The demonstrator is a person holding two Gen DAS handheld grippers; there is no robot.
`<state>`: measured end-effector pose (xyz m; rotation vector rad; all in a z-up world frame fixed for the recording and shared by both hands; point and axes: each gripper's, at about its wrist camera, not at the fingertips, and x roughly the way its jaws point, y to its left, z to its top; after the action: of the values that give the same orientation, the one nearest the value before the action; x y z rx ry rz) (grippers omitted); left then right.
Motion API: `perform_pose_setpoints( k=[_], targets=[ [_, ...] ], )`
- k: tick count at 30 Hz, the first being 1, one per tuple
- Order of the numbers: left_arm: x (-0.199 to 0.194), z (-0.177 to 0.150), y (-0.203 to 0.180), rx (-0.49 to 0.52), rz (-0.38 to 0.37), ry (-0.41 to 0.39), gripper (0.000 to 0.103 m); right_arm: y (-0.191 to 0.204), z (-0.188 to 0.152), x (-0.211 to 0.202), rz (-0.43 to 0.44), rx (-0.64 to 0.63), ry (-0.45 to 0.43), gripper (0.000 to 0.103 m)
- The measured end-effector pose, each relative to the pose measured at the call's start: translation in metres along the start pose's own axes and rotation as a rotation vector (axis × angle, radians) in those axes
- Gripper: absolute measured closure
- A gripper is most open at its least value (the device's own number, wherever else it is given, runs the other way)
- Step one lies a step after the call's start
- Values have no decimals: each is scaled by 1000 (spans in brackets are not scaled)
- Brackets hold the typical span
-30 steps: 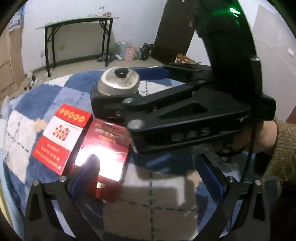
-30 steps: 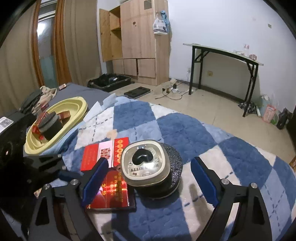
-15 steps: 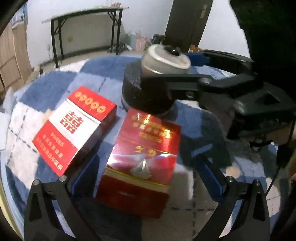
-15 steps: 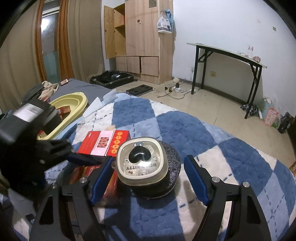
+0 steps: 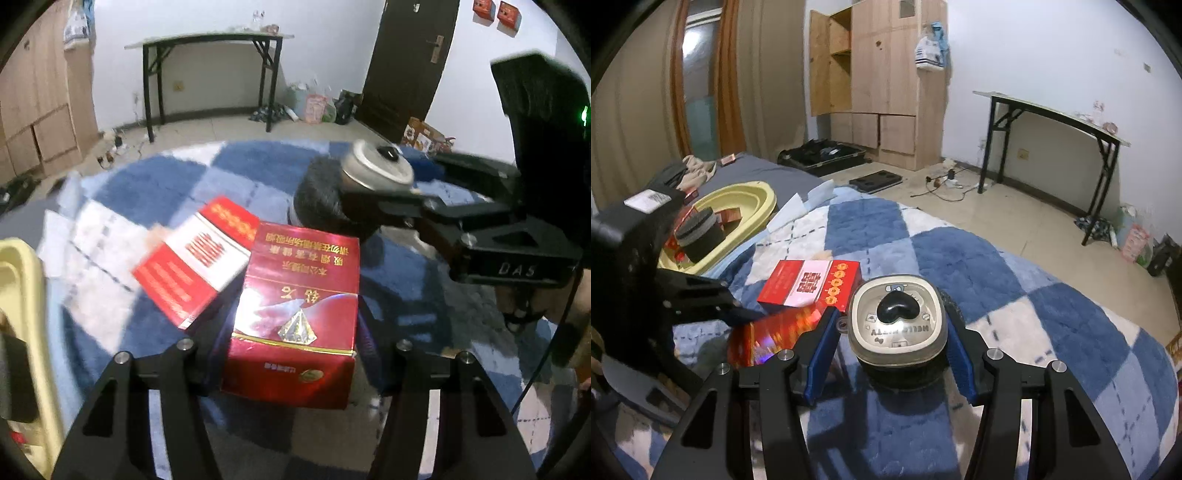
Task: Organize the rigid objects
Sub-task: 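Grasp the red gold-printed pack with the left tool while the right tool grasps the silver canister, then carry the red pack and silver canister into the yellow tray and open both tools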
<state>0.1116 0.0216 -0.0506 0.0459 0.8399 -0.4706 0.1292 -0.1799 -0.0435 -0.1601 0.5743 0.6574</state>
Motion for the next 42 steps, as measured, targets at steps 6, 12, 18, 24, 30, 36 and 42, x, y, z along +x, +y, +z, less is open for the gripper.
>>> perform_pose_setpoints(
  k=[6, 12, 18, 24, 30, 36, 42],
  targets=[
    [-55, 17, 17, -17, 58, -61, 42, 3, -2, -32, -22, 41, -31, 49],
    [-129, 21, 69, -116, 179, -156, 42, 29, 9, -59, -6, 16, -49, 49],
    [-163, 6, 138, -213, 342, -218, 42, 95, 42, -52, 76, -55, -53, 49],
    [-165, -30, 210, -353, 455, -156, 42, 163, 66, -7, 183, -89, -29, 49],
    [-151, -47, 248, -427, 436, -136, 42, 234, 56, 30, 299, -132, 22, 49],
    [-144, -46, 282, -504, 439, -158, 42, 278, 47, 75, 328, -210, 106, 49],
    [-109, -60, 308, -611, 453, -90, 43, 276, 65, 116, 276, -261, 144, 49]
  ],
)
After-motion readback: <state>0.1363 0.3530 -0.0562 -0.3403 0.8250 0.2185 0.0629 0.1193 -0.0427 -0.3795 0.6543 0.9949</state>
